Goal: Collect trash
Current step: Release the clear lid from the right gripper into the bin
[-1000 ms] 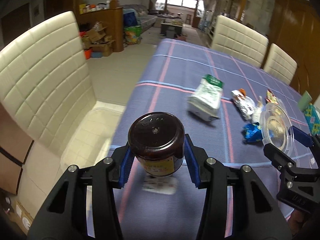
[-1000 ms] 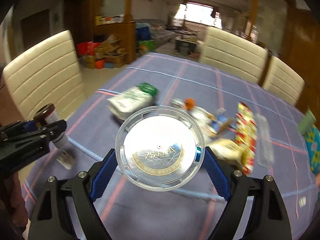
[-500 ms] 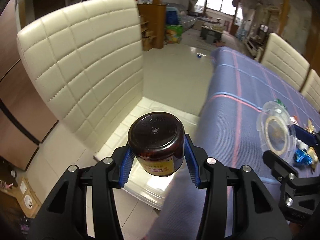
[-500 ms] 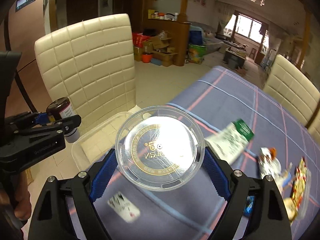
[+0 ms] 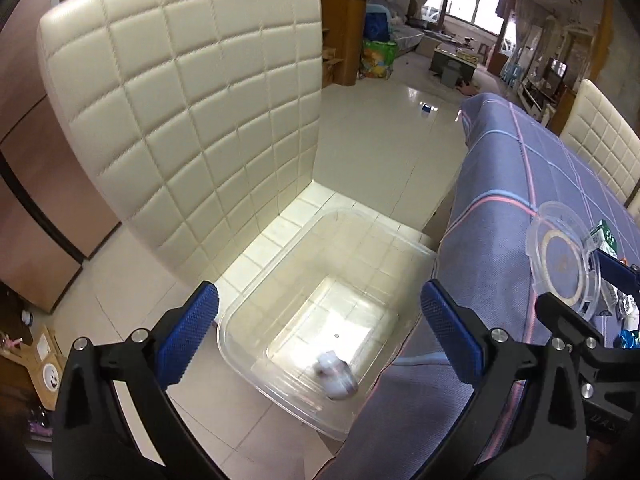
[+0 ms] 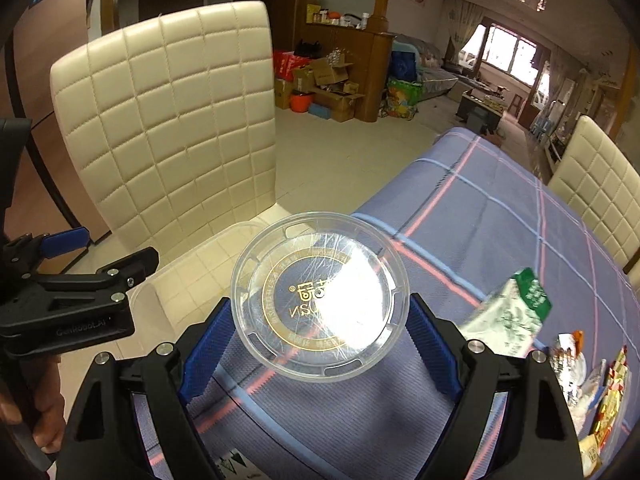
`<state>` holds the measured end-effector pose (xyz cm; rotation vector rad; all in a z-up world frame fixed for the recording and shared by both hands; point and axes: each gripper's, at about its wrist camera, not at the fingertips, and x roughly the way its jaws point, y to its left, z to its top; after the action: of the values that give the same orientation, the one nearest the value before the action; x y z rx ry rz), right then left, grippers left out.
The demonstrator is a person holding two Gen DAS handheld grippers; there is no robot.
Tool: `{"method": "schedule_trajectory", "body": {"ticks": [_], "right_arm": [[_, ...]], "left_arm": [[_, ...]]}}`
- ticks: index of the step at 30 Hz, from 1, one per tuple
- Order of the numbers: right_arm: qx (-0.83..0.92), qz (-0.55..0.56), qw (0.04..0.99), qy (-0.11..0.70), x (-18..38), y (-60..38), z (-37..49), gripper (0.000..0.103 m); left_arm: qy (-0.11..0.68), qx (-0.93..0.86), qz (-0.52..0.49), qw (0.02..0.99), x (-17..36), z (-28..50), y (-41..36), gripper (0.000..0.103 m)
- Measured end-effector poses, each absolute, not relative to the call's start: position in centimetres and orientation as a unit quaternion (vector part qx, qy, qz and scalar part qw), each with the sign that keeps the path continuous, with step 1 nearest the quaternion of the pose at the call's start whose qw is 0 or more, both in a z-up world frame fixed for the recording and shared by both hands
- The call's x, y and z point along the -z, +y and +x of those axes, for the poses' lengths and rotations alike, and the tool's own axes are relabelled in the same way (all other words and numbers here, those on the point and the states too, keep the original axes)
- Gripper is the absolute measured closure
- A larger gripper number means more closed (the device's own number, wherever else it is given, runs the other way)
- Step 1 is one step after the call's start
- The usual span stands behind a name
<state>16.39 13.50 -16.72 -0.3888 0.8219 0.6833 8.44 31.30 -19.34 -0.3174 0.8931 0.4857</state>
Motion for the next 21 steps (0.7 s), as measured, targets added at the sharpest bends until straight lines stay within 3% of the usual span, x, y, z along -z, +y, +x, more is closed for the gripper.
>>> {"method": "schedule_trajectory", "body": {"ticks": [11,21], "right_arm": [[-0.387,-0.186,0.794,0.431,18.6,17.3,16.3,0.018],[-0.393,-0.203,0.794,0.416,18.4,17.0,15.5,0.018]], "left_arm": [[0.426,-0.278,-0.168,0.845,19.1,5.2,33.5,0.004],[0.424,-0.282,-0.191,0.839,18.1,3.9,33.9,0.004]]}}
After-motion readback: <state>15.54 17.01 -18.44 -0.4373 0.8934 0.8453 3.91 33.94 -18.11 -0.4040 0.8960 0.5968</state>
